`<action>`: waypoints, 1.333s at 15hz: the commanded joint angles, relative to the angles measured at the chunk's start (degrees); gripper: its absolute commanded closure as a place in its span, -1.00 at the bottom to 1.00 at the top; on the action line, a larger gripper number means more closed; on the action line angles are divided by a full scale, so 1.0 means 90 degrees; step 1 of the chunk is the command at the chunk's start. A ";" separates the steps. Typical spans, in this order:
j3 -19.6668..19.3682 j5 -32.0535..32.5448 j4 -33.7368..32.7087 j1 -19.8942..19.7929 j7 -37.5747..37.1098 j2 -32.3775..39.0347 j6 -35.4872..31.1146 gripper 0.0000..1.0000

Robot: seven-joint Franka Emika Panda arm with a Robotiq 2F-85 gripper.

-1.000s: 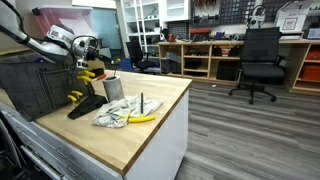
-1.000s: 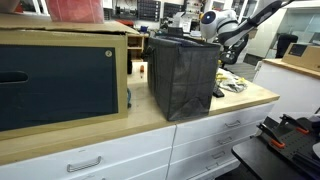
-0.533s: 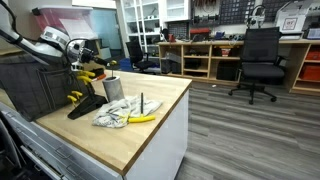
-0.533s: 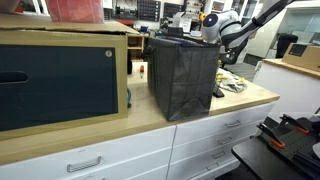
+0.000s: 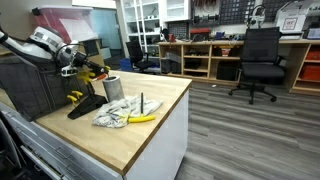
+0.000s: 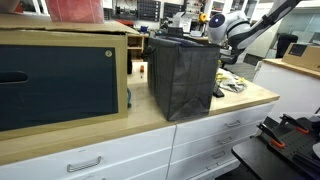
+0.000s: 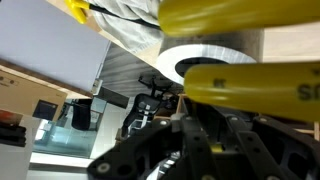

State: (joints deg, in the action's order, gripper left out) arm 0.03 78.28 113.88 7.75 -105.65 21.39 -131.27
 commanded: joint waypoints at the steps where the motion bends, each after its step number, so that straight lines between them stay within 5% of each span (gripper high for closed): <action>1: 0.0126 -0.0308 0.0597 -0.0170 -0.0095 -0.0423 0.0193 0.94; 6: 0.0153 -0.0523 0.0667 -0.0212 -0.0198 -0.0516 0.0169 0.92; 7: 0.0153 -0.0547 0.0677 -0.0213 -0.0203 -0.0535 0.0161 0.24; 9: 0.0148 -0.0613 0.0753 -0.0231 -0.0194 -0.0567 0.0136 0.10; 16: 0.0148 -0.0900 0.1018 -0.0334 -0.0127 -0.0789 -0.0015 -0.95; 20: 0.0233 -0.1530 0.1142 -0.0396 0.0154 -0.1169 -0.0296 -1.00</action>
State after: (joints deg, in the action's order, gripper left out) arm 0.70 68.66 120.47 5.42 -107.66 16.13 -131.43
